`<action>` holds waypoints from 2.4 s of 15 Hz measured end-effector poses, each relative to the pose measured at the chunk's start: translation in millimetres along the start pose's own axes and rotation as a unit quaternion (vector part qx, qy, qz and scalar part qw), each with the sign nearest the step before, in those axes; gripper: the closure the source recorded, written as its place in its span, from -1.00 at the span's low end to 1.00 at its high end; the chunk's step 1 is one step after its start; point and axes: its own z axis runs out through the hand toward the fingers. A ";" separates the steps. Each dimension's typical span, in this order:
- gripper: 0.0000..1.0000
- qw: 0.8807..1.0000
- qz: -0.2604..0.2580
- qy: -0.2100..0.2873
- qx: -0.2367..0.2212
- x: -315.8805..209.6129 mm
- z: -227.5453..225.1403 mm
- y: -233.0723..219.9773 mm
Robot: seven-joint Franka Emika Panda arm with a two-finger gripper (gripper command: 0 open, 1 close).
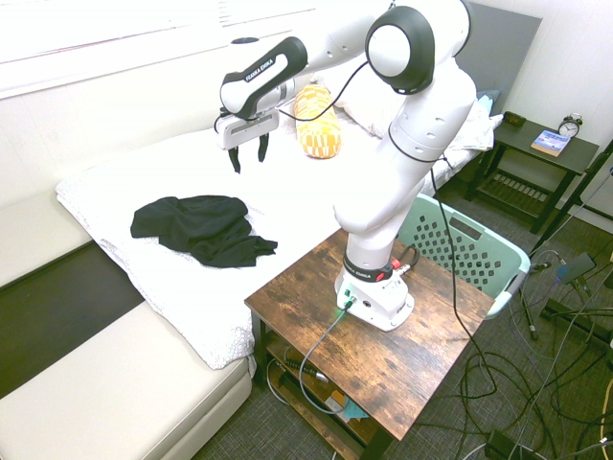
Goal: Put my clothes in the laundry bag
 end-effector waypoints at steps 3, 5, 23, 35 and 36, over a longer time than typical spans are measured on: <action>-1.00 1.000 0.004 0.000 -0.001 -0.6 2.1 -4.0; -1.00 1.000 0.001 0.008 0.002 4.4 5.5 -18.4; 1.00 0.992 -0.021 -0.041 -0.114 79.9 323.5 -250.3; 1.00 0.986 -0.020 -0.043 -0.158 86.8 361.5 -279.9; 1.00 0.986 -0.019 -0.045 -0.162 82.7 363.8 -278.2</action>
